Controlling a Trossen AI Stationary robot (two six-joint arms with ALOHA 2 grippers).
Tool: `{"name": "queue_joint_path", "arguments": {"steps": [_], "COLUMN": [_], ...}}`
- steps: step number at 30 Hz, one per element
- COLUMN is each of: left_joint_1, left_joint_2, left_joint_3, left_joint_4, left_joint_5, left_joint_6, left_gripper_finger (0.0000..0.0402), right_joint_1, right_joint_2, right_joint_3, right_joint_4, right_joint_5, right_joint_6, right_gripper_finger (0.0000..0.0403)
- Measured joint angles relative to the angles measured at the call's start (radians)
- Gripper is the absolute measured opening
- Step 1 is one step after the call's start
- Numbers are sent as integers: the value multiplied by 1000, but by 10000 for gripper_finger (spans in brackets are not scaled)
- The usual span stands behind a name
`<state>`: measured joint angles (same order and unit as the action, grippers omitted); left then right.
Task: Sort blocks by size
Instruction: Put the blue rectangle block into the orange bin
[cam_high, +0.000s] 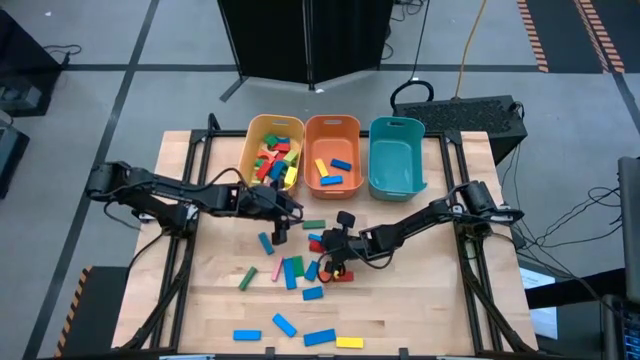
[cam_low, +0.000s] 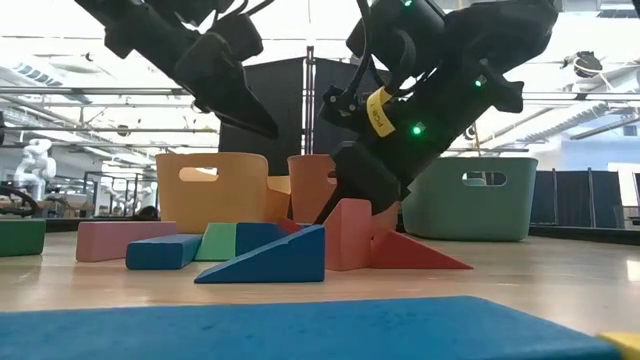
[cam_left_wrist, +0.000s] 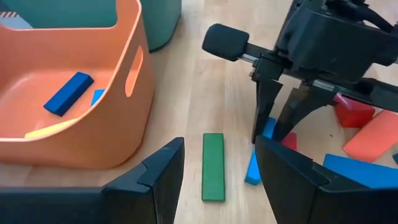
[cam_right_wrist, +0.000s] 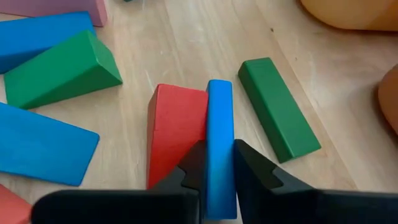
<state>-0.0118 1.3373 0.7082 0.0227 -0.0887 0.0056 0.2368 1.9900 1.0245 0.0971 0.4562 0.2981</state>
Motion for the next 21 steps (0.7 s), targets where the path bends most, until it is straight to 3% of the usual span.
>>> {"name": "queue_joint_path", "arguments": {"steps": [7, 14, 21], "left_joint_1": [-18, -33, -55], "left_joint_2": [0, 0, 4], "left_joint_3": [0, 0, 0], "left_joint_4": [12, 23, 24], "left_joint_5": [0, 2, 1], "left_joint_6": [0, 28, 53], "left_gripper_finger": [199, 199, 199], "right_joint_1": [3, 34, 55], "right_joint_2": [1, 1, -19], "right_joint_3": [0, -3, -5], "right_joint_4": [-3, -22, -42], "right_joint_5": [19, 159, 165], "right_joint_6": [-1, -54, -56], "right_gripper_finger": [48, 48, 48]}}
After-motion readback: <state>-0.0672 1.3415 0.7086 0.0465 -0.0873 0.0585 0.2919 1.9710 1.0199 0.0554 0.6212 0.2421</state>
